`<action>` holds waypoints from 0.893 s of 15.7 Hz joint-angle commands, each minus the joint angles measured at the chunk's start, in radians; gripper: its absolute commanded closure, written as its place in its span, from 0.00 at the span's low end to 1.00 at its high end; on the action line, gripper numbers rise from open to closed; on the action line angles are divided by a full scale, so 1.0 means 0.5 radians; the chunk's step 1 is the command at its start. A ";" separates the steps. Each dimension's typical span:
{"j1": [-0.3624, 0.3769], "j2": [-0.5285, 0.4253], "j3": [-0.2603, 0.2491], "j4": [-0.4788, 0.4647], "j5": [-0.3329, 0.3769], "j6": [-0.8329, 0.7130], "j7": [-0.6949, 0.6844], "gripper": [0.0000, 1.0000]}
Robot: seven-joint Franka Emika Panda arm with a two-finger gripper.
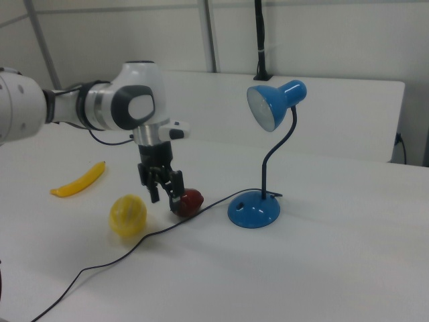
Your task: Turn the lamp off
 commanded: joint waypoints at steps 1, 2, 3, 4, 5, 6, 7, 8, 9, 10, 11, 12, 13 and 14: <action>0.045 -0.233 -0.012 -0.084 0.127 -0.236 -0.251 0.00; 0.045 -0.285 -0.012 -0.081 0.146 -0.316 -0.310 0.00; 0.045 -0.337 -0.012 -0.087 0.146 -0.381 -0.338 0.00; 0.045 -0.387 -0.012 -0.090 0.146 -0.424 -0.356 0.00; 0.042 -0.430 -0.012 -0.108 0.146 -0.448 -0.387 0.00; 0.033 -0.476 -0.012 -0.139 0.146 -0.452 -0.418 0.00; 0.030 -0.525 -0.012 -0.185 0.146 -0.452 -0.445 0.00; 0.027 -0.571 -0.012 -0.234 0.146 -0.443 -0.455 0.00; 0.024 -0.605 -0.012 -0.265 0.146 -0.430 -0.455 0.00; 0.018 -0.611 -0.015 -0.262 0.146 -0.430 -0.455 0.00; 0.015 -0.611 -0.027 -0.256 0.146 -0.430 -0.455 0.00; 0.015 -0.614 -0.030 -0.253 0.146 -0.427 -0.455 0.00; 0.015 -0.614 -0.033 -0.253 0.140 -0.427 -0.455 0.00; 0.015 -0.614 -0.033 -0.253 0.140 -0.427 -0.455 0.00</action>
